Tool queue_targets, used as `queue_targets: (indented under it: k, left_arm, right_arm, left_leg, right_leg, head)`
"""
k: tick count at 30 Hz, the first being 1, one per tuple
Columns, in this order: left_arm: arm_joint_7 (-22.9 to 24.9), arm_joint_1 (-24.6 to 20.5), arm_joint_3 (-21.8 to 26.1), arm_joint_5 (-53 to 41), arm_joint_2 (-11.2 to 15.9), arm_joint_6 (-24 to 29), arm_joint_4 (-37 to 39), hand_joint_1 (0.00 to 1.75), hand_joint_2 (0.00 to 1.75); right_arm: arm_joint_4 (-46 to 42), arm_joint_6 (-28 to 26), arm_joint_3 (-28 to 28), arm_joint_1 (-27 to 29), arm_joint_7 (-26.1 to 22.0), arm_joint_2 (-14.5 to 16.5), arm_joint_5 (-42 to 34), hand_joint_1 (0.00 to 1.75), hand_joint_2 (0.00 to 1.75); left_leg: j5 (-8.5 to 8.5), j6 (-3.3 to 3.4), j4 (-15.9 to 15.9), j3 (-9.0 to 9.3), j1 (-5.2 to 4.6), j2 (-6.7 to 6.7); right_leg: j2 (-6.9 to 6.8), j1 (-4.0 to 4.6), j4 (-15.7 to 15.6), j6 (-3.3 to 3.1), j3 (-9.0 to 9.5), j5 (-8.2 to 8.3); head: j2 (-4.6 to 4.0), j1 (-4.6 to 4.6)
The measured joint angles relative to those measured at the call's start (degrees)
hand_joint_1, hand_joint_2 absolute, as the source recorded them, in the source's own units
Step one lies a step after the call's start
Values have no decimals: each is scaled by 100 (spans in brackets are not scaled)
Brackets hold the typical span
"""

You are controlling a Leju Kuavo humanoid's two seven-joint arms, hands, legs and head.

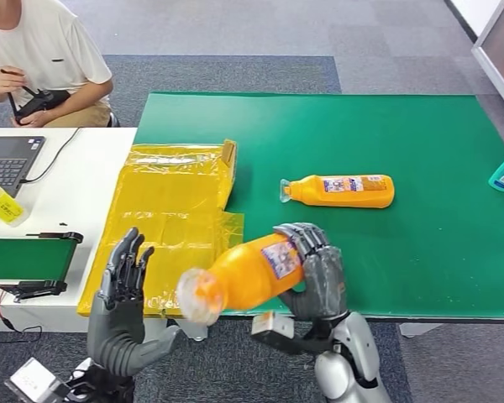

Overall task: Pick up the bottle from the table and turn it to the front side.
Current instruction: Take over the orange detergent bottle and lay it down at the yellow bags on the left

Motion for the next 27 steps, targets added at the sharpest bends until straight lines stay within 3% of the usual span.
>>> queue_targets:
  k: [4,10,27]
  left_arm:
    - [189,-270,-467,-242,154,272,157,0,175]
    - [326,-595,-1020,-614,372,1040,233,0,175]
    - [513,-1101,-1606,-514,544,515,611,0,175]
  right_arm:
    - [-94,-806,654,242,120,63,253,175,175]
    - [-198,-827,972,223,24,39,-312,175,175]
    - [-177,-908,1154,65,56,10,-242,175,175]
  left_leg:
    - [-3,0,0,0,1,0]
    - [0,4,1,1,-2,0]
    - [4,3,1,0,-2,0]
  right_leg:
    - [0,-1,0,-1,1,-3]
    - [1,-5,-1,6,5,8]
    - [1,-4,0,7,5,10]
  head:
    - [0,2]
    - [0,1]
    - [0,2]
